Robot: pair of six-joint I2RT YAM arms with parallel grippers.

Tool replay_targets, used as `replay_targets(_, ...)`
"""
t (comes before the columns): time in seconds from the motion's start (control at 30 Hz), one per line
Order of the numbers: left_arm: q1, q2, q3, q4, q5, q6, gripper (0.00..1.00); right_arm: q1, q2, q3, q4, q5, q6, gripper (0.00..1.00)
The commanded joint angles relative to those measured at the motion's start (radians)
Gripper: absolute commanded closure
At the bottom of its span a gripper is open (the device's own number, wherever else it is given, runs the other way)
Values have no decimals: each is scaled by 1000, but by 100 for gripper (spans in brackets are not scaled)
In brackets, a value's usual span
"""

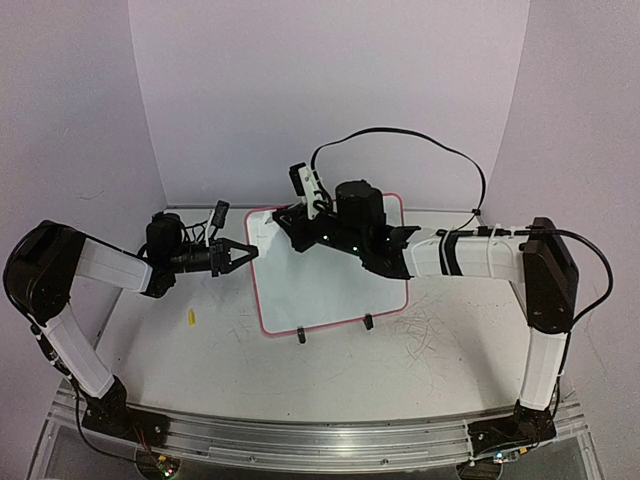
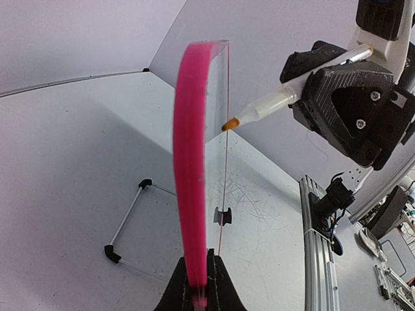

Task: Write a sentence on the whiteboard

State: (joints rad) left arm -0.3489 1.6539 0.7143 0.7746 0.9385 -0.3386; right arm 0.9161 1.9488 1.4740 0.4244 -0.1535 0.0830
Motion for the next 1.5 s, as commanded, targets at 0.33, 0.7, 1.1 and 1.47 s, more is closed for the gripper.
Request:
replay_targets(0.33, -4, -11, 33, -22, -44, 83, 100, 2, 28, 47, 2, 25, -5, 100)
replay_targets(0.7, -4, -15, 31, -22, -43, 84, 100, 2, 23, 29, -6, 54, -3, 100)
replay_targets(1.1, -4, -15, 33, -23, -41, 84, 100, 4, -2, -28, -12, 55, 14, 100)
replay_targets(1.47, -4, -21, 31, -24, -40, 82, 100, 7, -25, -81, -12, 60, 40, 100)
